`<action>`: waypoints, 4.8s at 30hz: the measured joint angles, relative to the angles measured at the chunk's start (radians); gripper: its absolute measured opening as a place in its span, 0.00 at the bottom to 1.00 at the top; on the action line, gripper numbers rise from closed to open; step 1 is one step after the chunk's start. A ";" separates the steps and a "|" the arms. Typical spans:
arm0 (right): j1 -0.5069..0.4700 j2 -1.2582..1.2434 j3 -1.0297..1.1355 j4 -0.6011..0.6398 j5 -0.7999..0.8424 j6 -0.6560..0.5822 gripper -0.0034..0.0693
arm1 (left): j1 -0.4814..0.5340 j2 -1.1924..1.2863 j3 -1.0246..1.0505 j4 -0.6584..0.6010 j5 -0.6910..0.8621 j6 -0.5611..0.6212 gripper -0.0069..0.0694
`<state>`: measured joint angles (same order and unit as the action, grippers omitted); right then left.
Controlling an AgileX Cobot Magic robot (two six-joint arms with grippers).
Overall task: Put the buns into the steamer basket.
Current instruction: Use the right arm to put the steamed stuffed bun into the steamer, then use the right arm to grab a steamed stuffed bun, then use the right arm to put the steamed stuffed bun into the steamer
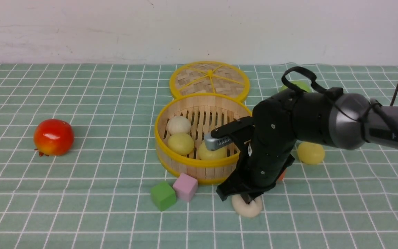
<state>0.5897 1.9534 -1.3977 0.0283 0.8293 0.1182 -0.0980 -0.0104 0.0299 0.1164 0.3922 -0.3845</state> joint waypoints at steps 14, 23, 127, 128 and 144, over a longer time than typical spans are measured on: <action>-0.044 -0.098 -0.246 0.004 0.129 -0.019 0.05 | 0.000 0.000 0.000 0.000 0.000 0.000 0.33; -0.124 -0.005 -0.310 0.043 -0.041 -0.083 0.05 | 0.000 0.000 0.000 0.000 0.000 0.000 0.34; -0.477 0.100 -0.115 0.172 -0.146 -0.199 0.04 | 0.000 0.000 0.000 0.000 0.000 0.000 0.40; -0.477 0.096 -0.115 0.172 -0.144 -0.199 0.03 | 0.000 0.000 0.000 0.000 0.000 0.000 0.40; -0.393 -0.024 -0.258 0.254 -0.079 -0.236 0.03 | 0.000 0.000 0.000 0.000 0.000 0.000 0.40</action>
<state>0.1969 1.9298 -1.6556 0.2824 0.7499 -0.1178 -0.0980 -0.0104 0.0299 0.1164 0.3922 -0.3845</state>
